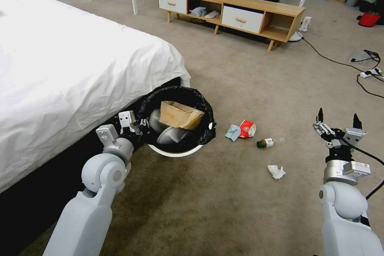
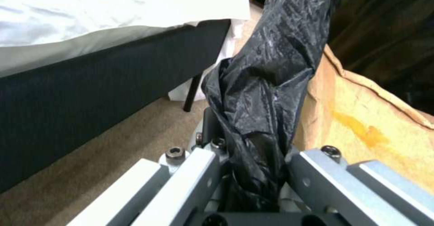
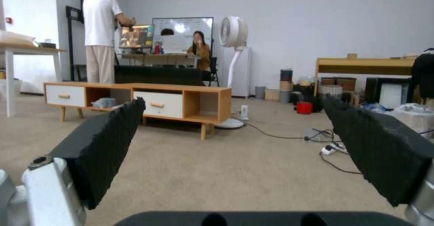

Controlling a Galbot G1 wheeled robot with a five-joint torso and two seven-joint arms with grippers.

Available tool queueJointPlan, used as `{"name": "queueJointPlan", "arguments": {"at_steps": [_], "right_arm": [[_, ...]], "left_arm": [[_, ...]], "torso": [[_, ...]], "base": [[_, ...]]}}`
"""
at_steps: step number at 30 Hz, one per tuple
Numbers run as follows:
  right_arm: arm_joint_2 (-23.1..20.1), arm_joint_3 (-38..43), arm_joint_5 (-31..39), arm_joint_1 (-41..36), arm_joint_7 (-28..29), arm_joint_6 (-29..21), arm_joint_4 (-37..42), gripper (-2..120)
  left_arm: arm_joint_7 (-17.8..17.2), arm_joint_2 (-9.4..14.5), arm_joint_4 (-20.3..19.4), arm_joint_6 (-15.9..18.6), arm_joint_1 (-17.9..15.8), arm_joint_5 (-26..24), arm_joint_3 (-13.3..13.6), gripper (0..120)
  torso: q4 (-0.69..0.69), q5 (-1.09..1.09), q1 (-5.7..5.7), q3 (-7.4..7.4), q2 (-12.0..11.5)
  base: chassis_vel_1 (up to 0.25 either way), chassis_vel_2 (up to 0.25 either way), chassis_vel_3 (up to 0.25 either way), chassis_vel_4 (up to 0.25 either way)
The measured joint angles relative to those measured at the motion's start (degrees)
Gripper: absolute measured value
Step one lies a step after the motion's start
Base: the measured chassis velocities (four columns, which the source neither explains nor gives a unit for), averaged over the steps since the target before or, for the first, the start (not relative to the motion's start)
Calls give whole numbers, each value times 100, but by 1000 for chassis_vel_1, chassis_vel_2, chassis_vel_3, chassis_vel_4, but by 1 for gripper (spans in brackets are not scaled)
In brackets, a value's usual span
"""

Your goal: Pick up the trash bin and place the garbage on the floor into it.

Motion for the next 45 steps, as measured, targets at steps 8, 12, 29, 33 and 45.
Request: {"name": "queueJointPlan", "arguments": {"at_steps": [8, 12, 29, 33, 45], "right_arm": [[6, -1, -1, -3, 9, 0, 5, 100], [1, 2, 0, -5, 17, 0, 11, 100], [4, -3, 1, -14, 31, -6, 46, 100], [4, 5, -34, -30, 16, -6, 61, 100], [48, -58, -69, -68, -24, -94, 158, 100]], "left_arm": [[-1, -10, -1, 10, 3, 14, 0, 2], [-6, -18, -3, 12, 0, 14, 1, 2], [-78, -28, -54, -24, 13, -118, -7, 2], [-79, -23, -80, -24, 43, -122, -16, 2], [-83, 16, -168, -24, 127, -135, -55, 2]], "torso": [[-1, 0, 0, 0, 0], [-1, 0, 0, 0, 0], [3, 0, 0, 0, 0], [-2, 0, 0, 0, 0], [0, 0, 0, 0, 0]], "base": [[0, 0, 0, 0], [-63, -43, -61, -50], [-38, -39, -38, -36], [0, 0, 0, 0], [0, 0, 0, 0]]}}
